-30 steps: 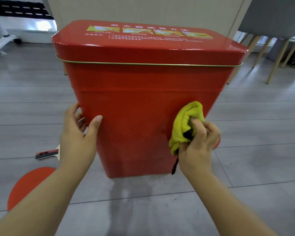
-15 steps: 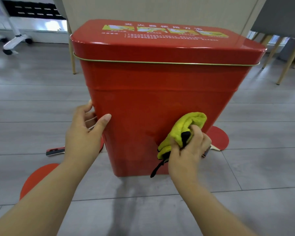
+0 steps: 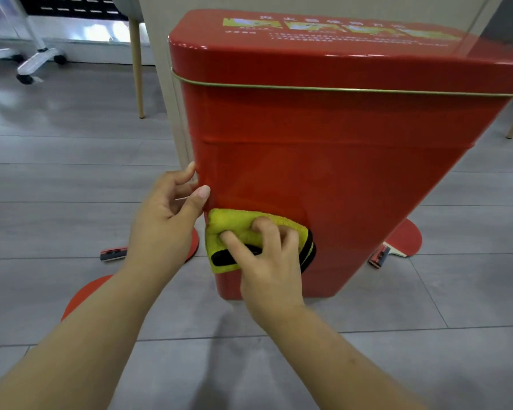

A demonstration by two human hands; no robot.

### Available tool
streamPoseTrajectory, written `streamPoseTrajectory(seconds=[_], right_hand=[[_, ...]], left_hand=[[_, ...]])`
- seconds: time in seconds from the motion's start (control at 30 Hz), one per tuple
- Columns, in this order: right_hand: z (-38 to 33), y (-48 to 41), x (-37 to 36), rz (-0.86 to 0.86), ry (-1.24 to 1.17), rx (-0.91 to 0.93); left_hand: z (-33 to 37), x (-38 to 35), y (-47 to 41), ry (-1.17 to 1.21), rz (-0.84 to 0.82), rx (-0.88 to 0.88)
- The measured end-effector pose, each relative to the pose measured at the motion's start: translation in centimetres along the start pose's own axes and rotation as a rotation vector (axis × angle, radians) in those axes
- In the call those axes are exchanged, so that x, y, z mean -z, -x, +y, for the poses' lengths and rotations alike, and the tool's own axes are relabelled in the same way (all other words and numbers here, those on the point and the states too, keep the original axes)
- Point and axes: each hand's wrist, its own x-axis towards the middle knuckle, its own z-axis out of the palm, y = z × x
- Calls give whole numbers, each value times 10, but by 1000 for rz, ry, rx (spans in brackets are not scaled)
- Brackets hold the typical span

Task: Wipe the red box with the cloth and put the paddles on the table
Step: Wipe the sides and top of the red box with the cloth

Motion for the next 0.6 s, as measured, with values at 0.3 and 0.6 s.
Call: streamPoseTrajectory(seconds=[0.3, 0.6], right_hand=[[25, 15, 1, -91, 105, 202], [90, 24, 31, 106, 239, 121]], left_hand=[[-5, -22, 19, -29, 103, -72], [-22, -38, 22, -26, 193, -68]])
